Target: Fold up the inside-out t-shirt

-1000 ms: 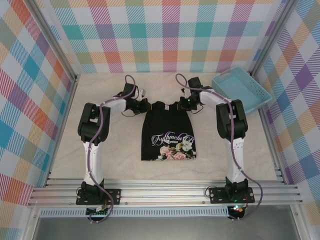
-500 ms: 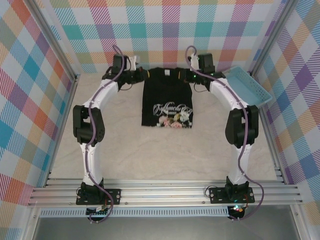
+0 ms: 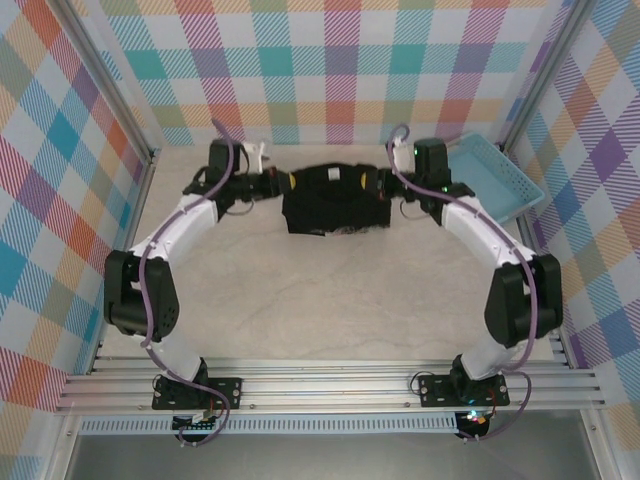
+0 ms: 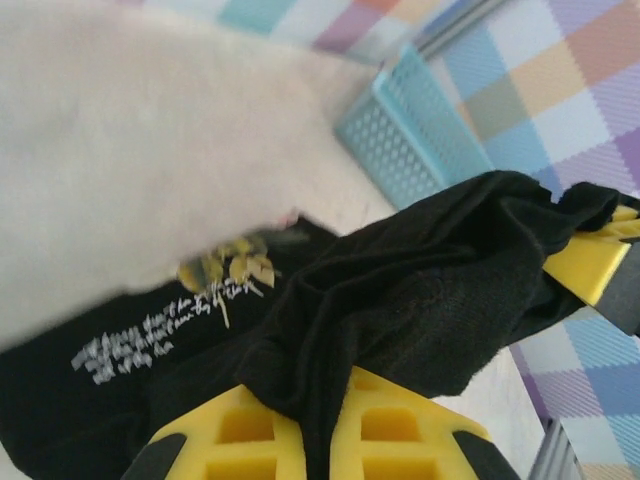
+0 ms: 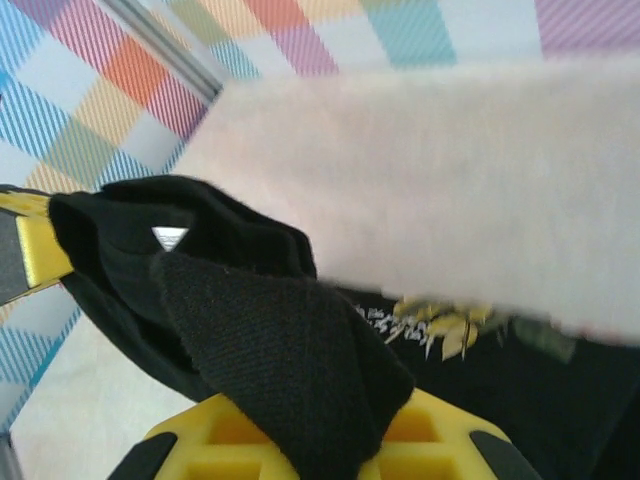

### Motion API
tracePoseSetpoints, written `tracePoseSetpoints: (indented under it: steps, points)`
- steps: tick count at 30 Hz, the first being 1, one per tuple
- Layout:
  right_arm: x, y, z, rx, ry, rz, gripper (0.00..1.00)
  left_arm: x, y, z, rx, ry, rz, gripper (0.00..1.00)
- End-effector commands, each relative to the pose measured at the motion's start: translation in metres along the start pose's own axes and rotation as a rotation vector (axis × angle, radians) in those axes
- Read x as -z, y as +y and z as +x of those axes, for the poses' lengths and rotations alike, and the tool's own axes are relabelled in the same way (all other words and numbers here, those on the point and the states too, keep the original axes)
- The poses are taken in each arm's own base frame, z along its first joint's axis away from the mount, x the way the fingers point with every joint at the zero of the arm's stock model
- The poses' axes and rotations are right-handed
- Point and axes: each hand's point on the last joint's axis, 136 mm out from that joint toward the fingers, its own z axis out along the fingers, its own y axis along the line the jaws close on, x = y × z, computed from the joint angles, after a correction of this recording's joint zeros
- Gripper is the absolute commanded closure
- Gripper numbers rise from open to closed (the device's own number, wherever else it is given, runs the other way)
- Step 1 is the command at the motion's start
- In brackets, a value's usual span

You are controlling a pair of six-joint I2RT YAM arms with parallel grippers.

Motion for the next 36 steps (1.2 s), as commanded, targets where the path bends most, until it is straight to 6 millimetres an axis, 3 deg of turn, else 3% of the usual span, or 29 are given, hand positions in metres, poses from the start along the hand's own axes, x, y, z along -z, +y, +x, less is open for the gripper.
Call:
tracePoseSetpoints:
  steps: [1, 4, 9, 14, 17, 20, 24, 27, 32, 36]
  points:
    - [0.026, 0.003, 0.026, -0.02, 0.015, 0.042, 1.0, 0.001, -0.024, 0.034, 0.011, 0.025, 0.066, 1.0]
    - [0.03, -0.011, 0.047, -0.035, 0.044, 0.112, 1.0, -0.003, -0.028, 0.057, 0.028, 0.068, 0.06, 1.0]
    - [0.02, -0.037, 0.059, -0.041, 0.086, 0.203, 1.0, -0.018, -0.032, 0.081, 0.057, 0.134, 0.062, 1.0]
    - [0.023, -0.044, 0.057, -0.017, 0.099, 0.246, 0.99, -0.024, -0.069, 0.091, 0.033, 0.166, 0.12, 1.0]
    - [0.03, -0.031, 0.035, 0.007, 0.059, 0.227, 0.99, -0.01, -0.076, 0.065, -0.014, 0.098, 0.053, 1.0]
    - [0.036, -0.016, -0.001, 0.025, -0.016, 0.206, 0.99, 0.01, -0.068, 0.015, -0.083, -0.002, -0.08, 1.0]
    - [0.047, 0.0, -0.053, 0.059, -0.141, 0.207, 0.99, 0.042, -0.058, -0.057, -0.104, -0.168, -0.133, 1.0]
    - [0.049, 0.01, -0.089, 0.092, -0.227, 0.197, 0.99, 0.062, -0.053, -0.097, -0.155, -0.268, -0.199, 1.0]
    - [0.035, 0.01, -0.138, 0.151, -0.316, 0.206, 0.99, 0.071, -0.038, -0.146, -0.176, -0.33, -0.254, 1.0]
    - [0.02, 0.013, -0.174, 0.2, -0.392, 0.182, 0.99, 0.067, -0.039, -0.176, -0.216, -0.371, -0.238, 1.0]
